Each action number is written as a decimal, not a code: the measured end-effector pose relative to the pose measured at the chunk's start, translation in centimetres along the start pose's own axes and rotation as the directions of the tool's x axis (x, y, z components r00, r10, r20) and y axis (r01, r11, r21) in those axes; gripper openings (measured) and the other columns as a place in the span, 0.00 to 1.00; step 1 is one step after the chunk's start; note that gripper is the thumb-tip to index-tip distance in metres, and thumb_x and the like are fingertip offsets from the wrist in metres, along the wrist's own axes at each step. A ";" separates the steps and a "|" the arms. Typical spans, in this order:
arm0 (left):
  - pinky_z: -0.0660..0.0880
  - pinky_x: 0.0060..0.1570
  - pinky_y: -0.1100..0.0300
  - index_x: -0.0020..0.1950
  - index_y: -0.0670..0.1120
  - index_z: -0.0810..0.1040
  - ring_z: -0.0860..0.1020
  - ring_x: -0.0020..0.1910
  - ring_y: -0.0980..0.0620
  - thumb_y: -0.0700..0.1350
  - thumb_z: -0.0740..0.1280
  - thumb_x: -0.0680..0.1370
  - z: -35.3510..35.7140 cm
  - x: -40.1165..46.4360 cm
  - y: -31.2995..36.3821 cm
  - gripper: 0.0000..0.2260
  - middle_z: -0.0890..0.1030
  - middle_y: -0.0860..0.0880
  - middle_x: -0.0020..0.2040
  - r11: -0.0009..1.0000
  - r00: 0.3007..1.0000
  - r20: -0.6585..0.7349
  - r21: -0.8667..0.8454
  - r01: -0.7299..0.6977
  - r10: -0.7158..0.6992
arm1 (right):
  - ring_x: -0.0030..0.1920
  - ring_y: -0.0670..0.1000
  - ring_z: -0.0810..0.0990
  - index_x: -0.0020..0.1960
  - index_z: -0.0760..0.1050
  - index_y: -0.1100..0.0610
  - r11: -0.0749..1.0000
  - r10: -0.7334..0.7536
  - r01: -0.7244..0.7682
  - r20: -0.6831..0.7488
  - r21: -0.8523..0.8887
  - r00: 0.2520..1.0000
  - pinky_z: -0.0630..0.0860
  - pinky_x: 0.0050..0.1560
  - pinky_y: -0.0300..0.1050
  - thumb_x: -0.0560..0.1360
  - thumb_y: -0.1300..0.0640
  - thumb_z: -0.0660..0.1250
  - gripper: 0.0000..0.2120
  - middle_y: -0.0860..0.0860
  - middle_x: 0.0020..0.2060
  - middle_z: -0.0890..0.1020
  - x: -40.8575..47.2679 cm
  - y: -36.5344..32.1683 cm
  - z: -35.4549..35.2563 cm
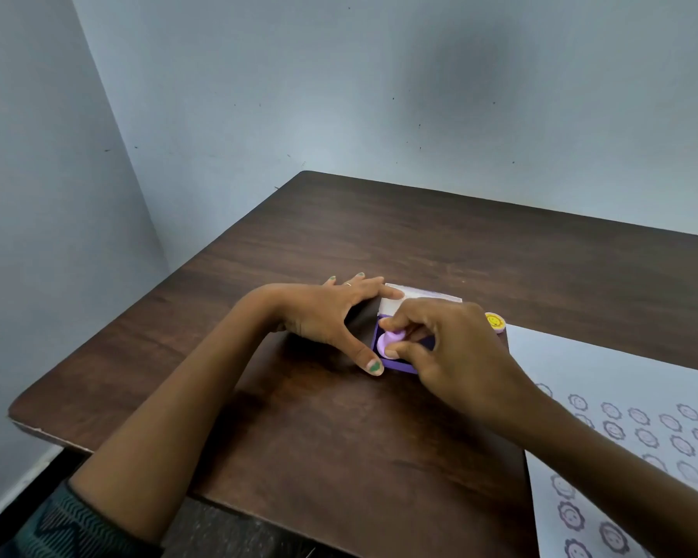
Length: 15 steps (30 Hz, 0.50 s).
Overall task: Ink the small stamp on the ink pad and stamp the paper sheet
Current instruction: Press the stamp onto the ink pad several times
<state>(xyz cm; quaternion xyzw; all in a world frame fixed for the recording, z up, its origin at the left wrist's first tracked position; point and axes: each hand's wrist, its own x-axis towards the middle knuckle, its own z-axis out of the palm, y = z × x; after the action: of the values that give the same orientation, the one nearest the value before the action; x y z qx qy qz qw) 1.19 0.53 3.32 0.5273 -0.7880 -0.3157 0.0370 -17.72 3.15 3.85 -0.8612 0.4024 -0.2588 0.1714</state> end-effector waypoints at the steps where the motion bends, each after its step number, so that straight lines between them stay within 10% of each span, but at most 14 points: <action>1: 0.33 0.71 0.53 0.72 0.64 0.54 0.37 0.75 0.58 0.58 0.75 0.66 0.0 0.0 0.0 0.42 0.46 0.57 0.78 1.000 1.000 0.000 -0.003 0.004 -0.004 | 0.35 0.38 0.76 0.43 0.81 0.54 0.999 0.030 -0.030 -0.001 0.038 1.000 0.72 0.40 0.29 0.65 0.61 0.73 0.08 0.43 0.37 0.81 0.2 0.1 -0.2; 15: 0.33 0.72 0.53 0.72 0.66 0.51 0.37 0.75 0.58 0.59 0.75 0.65 0.1 0.1 -0.3 0.43 0.46 0.58 0.78 1.000 1.000 -0.010 -0.009 0.009 -0.009 | 0.38 0.44 0.73 0.44 0.81 0.54 0.996 0.055 -0.053 0.017 -0.073 0.998 0.67 0.39 0.30 0.66 0.60 0.73 0.07 0.50 0.40 0.83 0.8 -0.4 -0.1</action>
<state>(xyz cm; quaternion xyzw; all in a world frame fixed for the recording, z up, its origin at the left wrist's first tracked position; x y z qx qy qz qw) 1.28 0.43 3.03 0.5321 -0.7841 -0.3166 0.0421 -17.07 2.77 4.42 -0.8582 0.4330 -0.2309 0.1507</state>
